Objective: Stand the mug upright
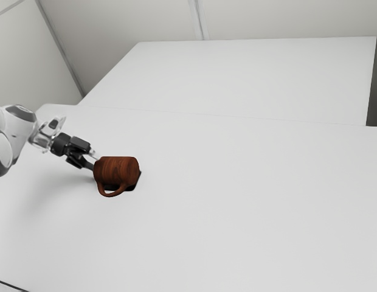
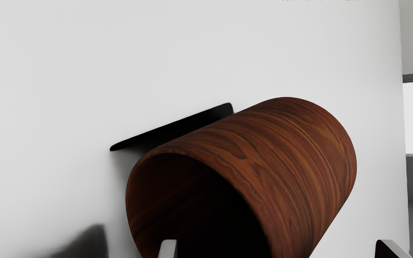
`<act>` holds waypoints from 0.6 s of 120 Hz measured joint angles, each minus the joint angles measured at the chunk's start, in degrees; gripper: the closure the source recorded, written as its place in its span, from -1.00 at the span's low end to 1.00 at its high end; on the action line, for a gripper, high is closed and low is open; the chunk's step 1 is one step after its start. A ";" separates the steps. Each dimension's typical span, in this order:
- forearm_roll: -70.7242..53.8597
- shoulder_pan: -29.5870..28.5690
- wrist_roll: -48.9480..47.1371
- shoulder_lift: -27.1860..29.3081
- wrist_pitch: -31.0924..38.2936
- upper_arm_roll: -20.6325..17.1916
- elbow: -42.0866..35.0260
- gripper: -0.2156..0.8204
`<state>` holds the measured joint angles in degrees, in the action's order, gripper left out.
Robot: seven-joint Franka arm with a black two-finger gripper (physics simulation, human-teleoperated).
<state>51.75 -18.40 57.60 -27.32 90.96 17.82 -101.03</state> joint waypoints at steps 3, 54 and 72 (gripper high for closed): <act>0.29 -0.02 0.09 -0.14 -0.40 -0.09 -0.02 -0.57; 4.41 -0.15 -1.53 -1.67 -6.29 -0.79 -1.15 0.38; 5.39 -0.14 -1.89 -1.53 -7.61 -1.27 -0.92 0.65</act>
<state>57.13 -18.54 55.71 -28.85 83.35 16.55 -101.95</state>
